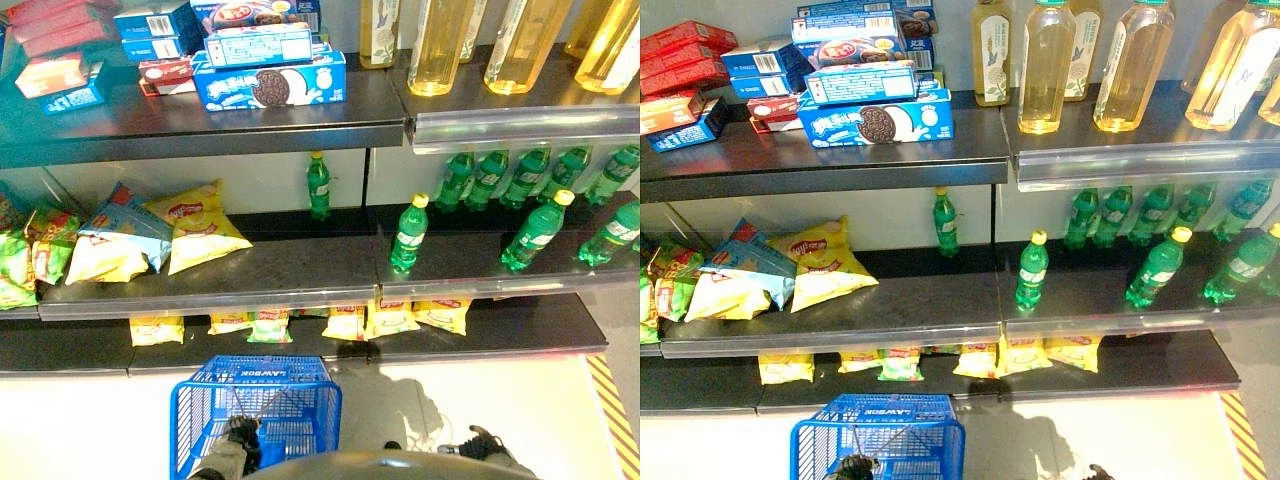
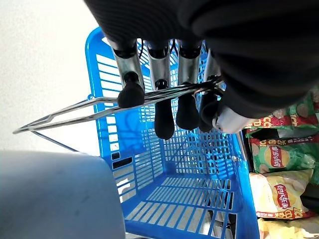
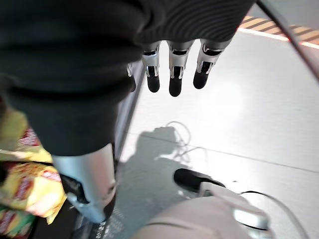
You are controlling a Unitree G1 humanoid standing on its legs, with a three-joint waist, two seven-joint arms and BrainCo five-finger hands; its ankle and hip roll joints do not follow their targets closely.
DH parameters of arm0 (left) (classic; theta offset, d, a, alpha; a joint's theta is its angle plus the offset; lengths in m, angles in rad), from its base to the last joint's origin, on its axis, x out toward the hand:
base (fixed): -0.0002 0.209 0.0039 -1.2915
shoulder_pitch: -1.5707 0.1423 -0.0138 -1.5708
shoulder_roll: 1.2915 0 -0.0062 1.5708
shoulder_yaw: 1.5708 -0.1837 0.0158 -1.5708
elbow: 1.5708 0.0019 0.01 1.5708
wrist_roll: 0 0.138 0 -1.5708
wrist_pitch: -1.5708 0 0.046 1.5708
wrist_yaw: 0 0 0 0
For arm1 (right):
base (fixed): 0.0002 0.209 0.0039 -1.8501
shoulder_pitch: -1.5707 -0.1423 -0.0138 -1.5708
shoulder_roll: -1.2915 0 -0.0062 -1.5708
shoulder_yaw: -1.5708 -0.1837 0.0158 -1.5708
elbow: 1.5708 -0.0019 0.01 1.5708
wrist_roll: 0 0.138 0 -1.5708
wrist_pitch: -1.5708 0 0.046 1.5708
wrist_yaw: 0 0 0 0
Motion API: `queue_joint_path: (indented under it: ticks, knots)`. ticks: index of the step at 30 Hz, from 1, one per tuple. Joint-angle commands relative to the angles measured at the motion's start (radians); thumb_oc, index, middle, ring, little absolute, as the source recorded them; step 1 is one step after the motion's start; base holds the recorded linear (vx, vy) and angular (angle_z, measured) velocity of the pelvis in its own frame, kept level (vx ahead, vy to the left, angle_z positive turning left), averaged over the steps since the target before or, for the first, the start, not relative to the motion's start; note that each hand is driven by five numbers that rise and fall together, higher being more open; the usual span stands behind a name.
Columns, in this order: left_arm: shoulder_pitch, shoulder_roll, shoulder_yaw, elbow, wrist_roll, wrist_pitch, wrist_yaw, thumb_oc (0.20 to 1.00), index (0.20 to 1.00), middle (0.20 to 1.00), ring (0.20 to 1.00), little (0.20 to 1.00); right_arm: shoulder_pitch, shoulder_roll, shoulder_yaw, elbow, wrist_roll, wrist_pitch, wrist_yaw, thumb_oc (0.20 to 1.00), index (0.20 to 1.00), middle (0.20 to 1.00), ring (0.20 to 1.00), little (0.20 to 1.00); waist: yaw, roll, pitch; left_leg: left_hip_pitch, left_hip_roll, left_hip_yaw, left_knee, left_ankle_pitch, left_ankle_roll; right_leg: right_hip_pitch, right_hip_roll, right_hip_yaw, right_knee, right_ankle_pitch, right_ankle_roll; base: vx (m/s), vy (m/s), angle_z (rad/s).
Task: Pick up the snacks into the basket
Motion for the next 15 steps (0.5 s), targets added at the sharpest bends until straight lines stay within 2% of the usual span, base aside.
queue_joint_path:
  ticks: [1, 2, 5, 9, 10, 11, 14, 15]
  knots:
    - [-0.038, -0.012, -0.023, 0.023, 0.005, -0.017, 0.0, 0.2, 0.2, 0.2, 0.2, 0.2, -0.054, -0.036, 0.006, -0.072, 0.013, -0.04, -0.027, 1.0, 1.0, 1.0, 1.0, 1.0, 0.003, -0.02, 0.021, -0.019, -0.013, -0.025, 0.001, -0.043, -0.004, 0.011, -0.051, 0.018, 0.047, -0.075, 0.077, 0.0, 0.0, 0.0]
    - [-0.038, -0.012, -0.023, 0.023, 0.005, -0.017, 0.0, 0.2, 0.2, 0.2, 0.2, 0.2, -0.054, -0.036, 0.006, -0.072, 0.013, -0.04, -0.027, 1.0, 1.0, 1.0, 1.0, 1.0, 0.003, -0.02, 0.021, -0.019, -0.013, -0.025, 0.001, -0.043, -0.004, 0.011, -0.051, 0.018, 0.047, -0.075, 0.077, 0.0, 0.0, 0.0]
    - [-0.03, 0.005, -0.063, -0.027, 0.107, 0.0, 0.024, 0.2, 0.2, 0.2, 0.2, 0.2, 0.013, -0.071, -0.023, -0.317, 0.037, -0.048, -0.032, 1.0, 1.0, 1.0, 1.0, 1.0, -0.004, -0.021, 0.024, -0.028, -0.009, -0.018, 0.001, -0.039, -0.007, 0.001, -0.049, 0.016, 0.042, -0.072, 0.082, 0.0, 0.0, 0.0]
    - [-0.03, 0.005, -0.063, -0.027, 0.107, 0.0, 0.024, 0.2, 0.2, 0.2, 0.2, 0.2, 0.014, -0.071, -0.023, -0.317, 0.037, -0.048, -0.032, 1.0, 1.0, 1.0, 1.0, 1.0, -0.004, -0.021, 0.024, -0.028, -0.009, -0.018, 0.001, -0.039, -0.007, 0.001, -0.049, 0.016, 0.042, -0.072, 0.082, 0.0, 0.0, 0.0]
    - [-0.01, 0.001, -0.049, -0.027, 0.144, 0.013, 0.051, 0.2, 0.2, 0.2, 0.2, 0.2, 0.088, -0.11, -0.092, -0.557, 0.075, -0.073, -0.029, 1.0, 1.0, 1.0, 1.0, 1.0, -0.013, -0.022, 0.037, -0.032, -0.005, -0.01, 0.001, -0.037, -0.009, -0.003, -0.049, 0.016, 0.035, -0.068, 0.087, 0.0, 0.0, 0.0]
    - [-0.009, 0.001, -0.044, -0.023, 0.17, 0.026, 0.075, 0.2, 0.2, 0.2, 0.2, 0.2, 0.129, -0.121, -0.119, -0.676, 0.089, -0.084, -0.027, 1.0, 1.0, 1.0, 1.0, 1.0, -0.016, -0.022, 0.038, -0.041, -0.004, -0.007, 0.001, -0.034, -0.01, -0.013, -0.05, 0.016, 0.03, -0.061, 0.089, 0.0, 0.0, 0.0]
    - [-0.006, -0.003, -0.055, -0.028, 0.209, 0.027, 0.086, 0.2, 0.2, 0.2, 0.2, 0.2, 0.162, -0.135, -0.159, -0.785, 0.096, -0.095, -0.028, 1.0, 1.0, 1.0, 1.0, 1.0, -0.021, -0.023, 0.043, -0.046, -0.004, -0.006, 0.001, -0.034, -0.011, -0.017, -0.05, 0.014, 0.025, -0.058, 0.092, -0.01, -0.001, -0.06]
    - [0.0, -0.004, -0.058, -0.04, 0.234, 0.028, 0.095, 0.2, 0.2, 0.2, 0.2, 0.2, 0.19, -0.153, -0.204, -0.895, 0.104, -0.117, -0.029, 1.0, 1.0, 1.0, 1.0, 1.0, -0.024, -0.024, 0.049, -0.05, -0.004, -0.004, 0.001, -0.034, -0.011, -0.02, -0.051, 0.014, 0.023, -0.054, 0.095, 0.0, 0.0, -0.12]
